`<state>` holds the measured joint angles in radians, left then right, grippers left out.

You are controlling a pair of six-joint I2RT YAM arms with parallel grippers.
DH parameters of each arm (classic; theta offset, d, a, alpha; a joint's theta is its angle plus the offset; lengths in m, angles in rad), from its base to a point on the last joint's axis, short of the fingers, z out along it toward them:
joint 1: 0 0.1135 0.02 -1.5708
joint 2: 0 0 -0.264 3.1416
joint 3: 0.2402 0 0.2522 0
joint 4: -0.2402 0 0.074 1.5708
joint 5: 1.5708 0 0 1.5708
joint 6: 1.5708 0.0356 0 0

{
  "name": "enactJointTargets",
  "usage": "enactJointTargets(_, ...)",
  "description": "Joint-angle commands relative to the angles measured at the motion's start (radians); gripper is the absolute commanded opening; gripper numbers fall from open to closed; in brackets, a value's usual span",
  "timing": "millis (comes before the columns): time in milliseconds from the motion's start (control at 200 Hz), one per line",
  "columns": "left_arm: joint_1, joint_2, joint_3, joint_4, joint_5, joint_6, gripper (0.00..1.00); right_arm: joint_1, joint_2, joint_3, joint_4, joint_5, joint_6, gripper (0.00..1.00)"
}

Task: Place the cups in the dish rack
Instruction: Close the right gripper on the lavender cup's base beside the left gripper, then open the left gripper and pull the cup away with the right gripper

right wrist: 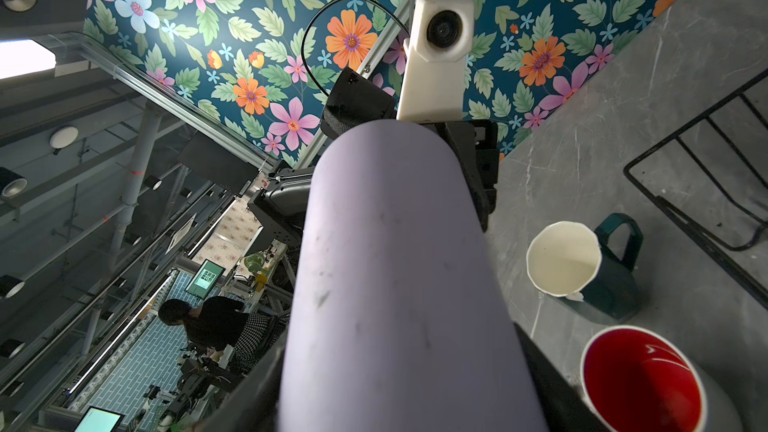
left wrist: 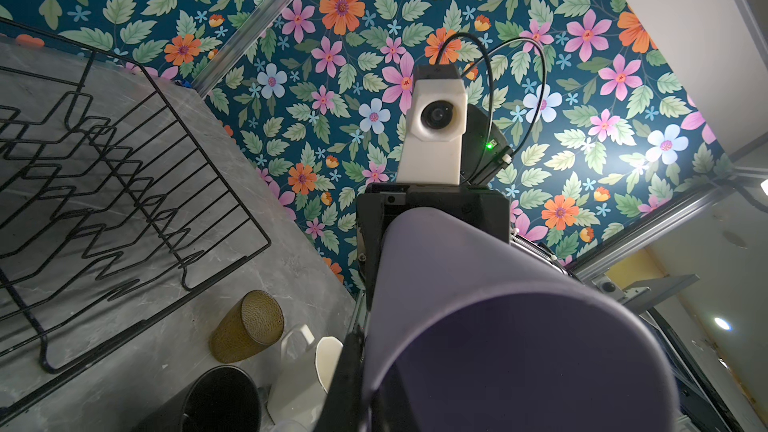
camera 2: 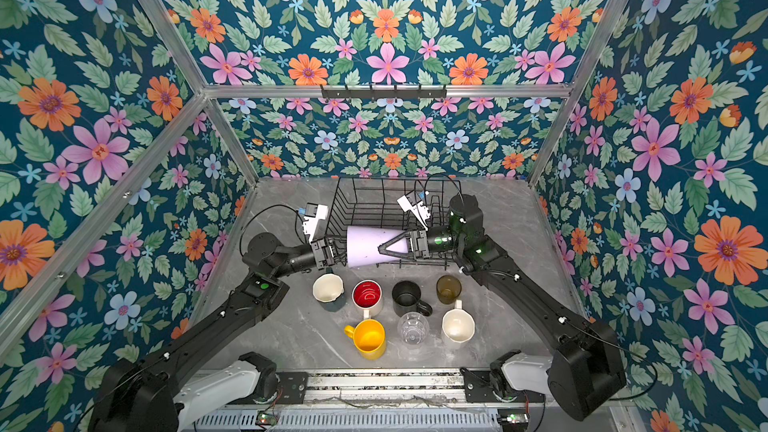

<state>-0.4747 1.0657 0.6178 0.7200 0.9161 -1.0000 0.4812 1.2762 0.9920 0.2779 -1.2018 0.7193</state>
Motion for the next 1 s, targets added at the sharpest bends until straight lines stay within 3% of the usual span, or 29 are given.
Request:
enactJointTargets(0,-0.001,0.004,0.001,0.061,0.006,-0.014,0.0,0.005,0.006,0.003,0.012,0.017,0.001,0.54)
enactJointTargets(180,-0.001,0.007,0.003,0.062,0.006,-0.014,0.0,0.004,0.013,0.017,-0.009,0.014,0.002,0.3)
enactJointTargets(335,-0.001,0.002,0.007,0.051,0.004,-0.008,0.0,0.005,0.007,0.033,-0.049,0.044,0.002,0.01)
enactJointTargets(470,0.0,-0.009,0.015,-0.01,-0.006,0.025,0.06,-0.02,-0.021,0.077,-0.134,0.055,-0.019,0.0)
enactJointTargets(570,0.0,-0.018,0.018,-0.044,-0.014,0.042,0.22,-0.061,-0.054,0.096,-0.174,0.074,-0.023,0.0)
enactJointTargets(595,0.001,-0.02,0.02,-0.054,-0.015,0.05,0.31,-0.071,-0.058,0.103,-0.191,0.074,-0.027,0.0)
enactJointTargets(640,0.0,-0.022,0.025,-0.079,-0.019,0.063,0.57,-0.088,-0.064,0.117,-0.232,0.071,-0.037,0.0)
enactJointTargets(685,0.001,-0.028,0.029,-0.103,-0.031,0.082,0.69,-0.105,-0.071,0.129,-0.275,0.074,-0.048,0.0)
enactJointTargets(840,0.003,-0.072,0.051,-0.272,-0.119,0.188,0.79,-0.175,-0.12,0.168,-0.461,0.129,-0.135,0.0)
enactJointTargets(995,0.005,-0.151,0.126,-0.62,-0.381,0.366,0.86,-0.254,-0.134,0.269,-0.712,0.274,-0.264,0.0)
